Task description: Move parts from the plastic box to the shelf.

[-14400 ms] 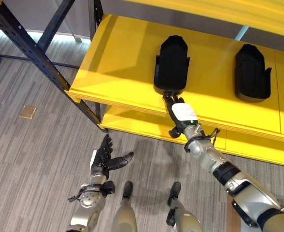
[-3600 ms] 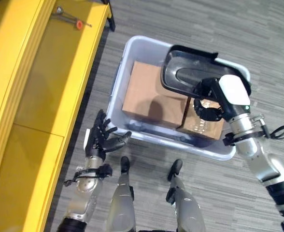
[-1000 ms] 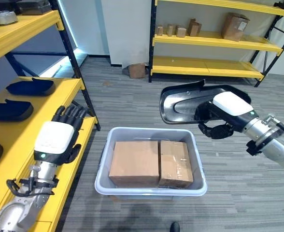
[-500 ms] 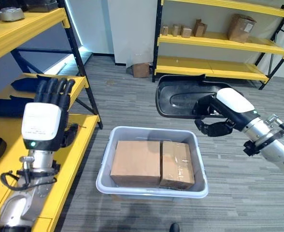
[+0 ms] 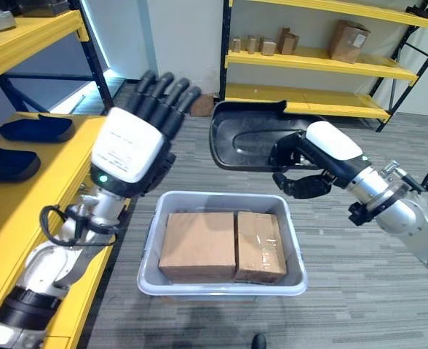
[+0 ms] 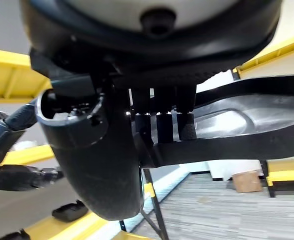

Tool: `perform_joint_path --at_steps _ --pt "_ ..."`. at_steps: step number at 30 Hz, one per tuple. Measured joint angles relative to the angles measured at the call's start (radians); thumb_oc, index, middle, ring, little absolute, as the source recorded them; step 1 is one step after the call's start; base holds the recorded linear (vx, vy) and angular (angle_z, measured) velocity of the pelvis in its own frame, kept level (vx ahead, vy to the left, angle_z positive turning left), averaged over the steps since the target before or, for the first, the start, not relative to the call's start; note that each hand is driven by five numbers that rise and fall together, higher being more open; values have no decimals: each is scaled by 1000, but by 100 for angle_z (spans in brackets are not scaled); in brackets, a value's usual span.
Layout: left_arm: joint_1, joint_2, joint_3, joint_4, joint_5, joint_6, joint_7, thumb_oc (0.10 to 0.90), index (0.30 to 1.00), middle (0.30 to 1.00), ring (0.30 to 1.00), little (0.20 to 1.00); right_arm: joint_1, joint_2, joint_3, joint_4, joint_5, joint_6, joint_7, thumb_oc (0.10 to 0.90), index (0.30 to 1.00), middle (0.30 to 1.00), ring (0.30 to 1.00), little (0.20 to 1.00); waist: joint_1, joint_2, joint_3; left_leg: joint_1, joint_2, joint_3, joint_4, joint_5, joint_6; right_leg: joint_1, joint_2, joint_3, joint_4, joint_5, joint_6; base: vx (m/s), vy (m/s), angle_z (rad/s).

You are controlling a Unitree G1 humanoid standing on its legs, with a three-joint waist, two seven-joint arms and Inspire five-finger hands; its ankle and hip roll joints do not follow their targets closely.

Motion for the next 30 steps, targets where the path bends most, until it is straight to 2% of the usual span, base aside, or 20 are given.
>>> perform_joint_path --at_steps 4,14,21,22,27,30 --pt "-51 27 -65 0 19 -7 0 900 1000 1000 1000 1000 -3 1 1 2 0 1 0 400 300 300 300 300 -2 -1 0 1 0 2 0 -1 -1 0 1 2 0 0 0 0 0 0" --pt "-148 32 -179 12 57 -15 0 900 1000 1000 1000 1000 -36 12 60 2 0 2 -1 400 300 300 300 300 -23 -4 -1 1 1 4 0 -2 -1 -2 2 4 0 0 0 0 0 0" --pt "-197 36 -209 28 60 -13 0 900 1000 1000 1000 1000 -37 24 60 2 0 5 -1 400 300 300 300 300 -27 -4 -1 3 1 6 0 -4 -2 -4 5 11 0 0 0 7 4 -2" --pt "-242 64 -256 47 72 -12 1 900 1000 1000 1000 1000 -42 24 67 2 0 5 -1 400 300 300 300 300 -26 -5 -2 4 1 7 0 -4 -2 -4 5 14 0 0 -1 18 13 -3" --pt "-275 74 -283 78 98 -9 1 900 1000 1000 1000 1000 -70 25 99 3 0 4 -2 400 300 300 300 300 -32 -6 -3 6 1 8 0 -4 -2 -4 6 16 0 1 -1 2 1 -1" --pt "-328 90 -364 114 101 -4 2 900 1000 1000 1000 1000 -71 27 100 3 0 3 -2 400 300 300 300 300 -30 -8 -4 6 1 8 0 -4 -2 -4 6 16 0 1 -1 0 0 0"
